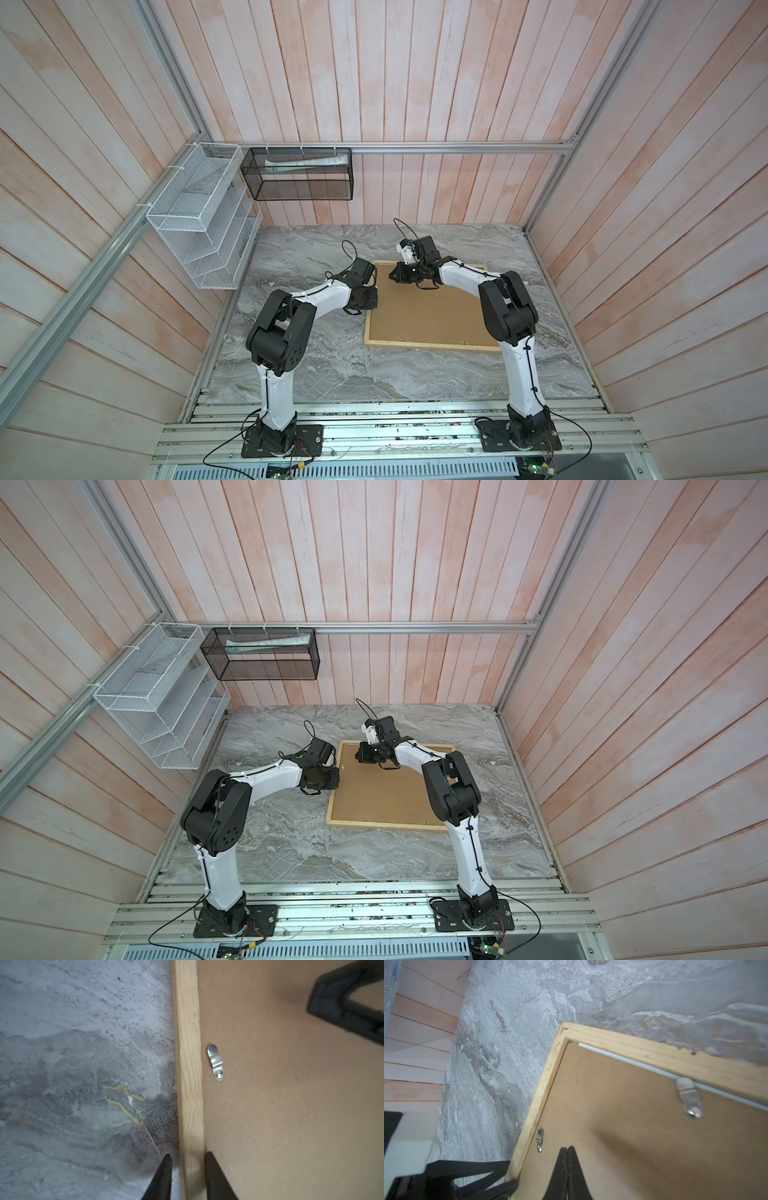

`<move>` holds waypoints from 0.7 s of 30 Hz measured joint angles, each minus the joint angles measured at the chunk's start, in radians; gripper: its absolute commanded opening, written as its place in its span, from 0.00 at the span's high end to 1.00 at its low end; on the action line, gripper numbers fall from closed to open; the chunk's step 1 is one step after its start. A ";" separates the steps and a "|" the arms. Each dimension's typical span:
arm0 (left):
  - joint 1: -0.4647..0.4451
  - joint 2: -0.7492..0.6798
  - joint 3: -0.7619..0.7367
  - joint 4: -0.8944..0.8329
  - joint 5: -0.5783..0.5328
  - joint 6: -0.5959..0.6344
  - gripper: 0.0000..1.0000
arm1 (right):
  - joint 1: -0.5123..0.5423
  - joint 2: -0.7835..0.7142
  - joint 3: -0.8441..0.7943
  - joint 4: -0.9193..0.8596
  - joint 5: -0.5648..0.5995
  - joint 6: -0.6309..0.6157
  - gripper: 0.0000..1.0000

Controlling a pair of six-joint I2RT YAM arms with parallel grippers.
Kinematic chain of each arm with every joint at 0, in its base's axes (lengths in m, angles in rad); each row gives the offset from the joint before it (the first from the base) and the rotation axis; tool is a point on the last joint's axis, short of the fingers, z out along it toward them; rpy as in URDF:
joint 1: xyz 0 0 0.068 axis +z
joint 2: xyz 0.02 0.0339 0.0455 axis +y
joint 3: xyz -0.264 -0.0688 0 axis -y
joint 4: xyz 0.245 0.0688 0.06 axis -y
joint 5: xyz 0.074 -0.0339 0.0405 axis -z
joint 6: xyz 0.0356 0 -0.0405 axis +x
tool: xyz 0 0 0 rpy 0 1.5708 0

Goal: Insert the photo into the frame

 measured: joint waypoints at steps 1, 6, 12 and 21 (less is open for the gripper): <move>0.000 0.000 0.000 0.000 0.001 -0.003 0.74 | 0.007 0.018 0.020 -0.006 -0.004 0.000 0.95; -0.002 0.000 0.000 0.004 0.002 -0.008 0.77 | 0.034 0.079 0.077 -0.035 -0.031 0.000 0.95; -0.002 0.001 0.000 0.008 0.008 -0.010 0.79 | 0.053 0.093 0.111 -0.051 -0.048 0.000 0.92; -0.002 0.002 0.000 0.008 0.008 -0.010 0.82 | 0.069 0.100 0.129 -0.098 -0.042 -0.005 0.86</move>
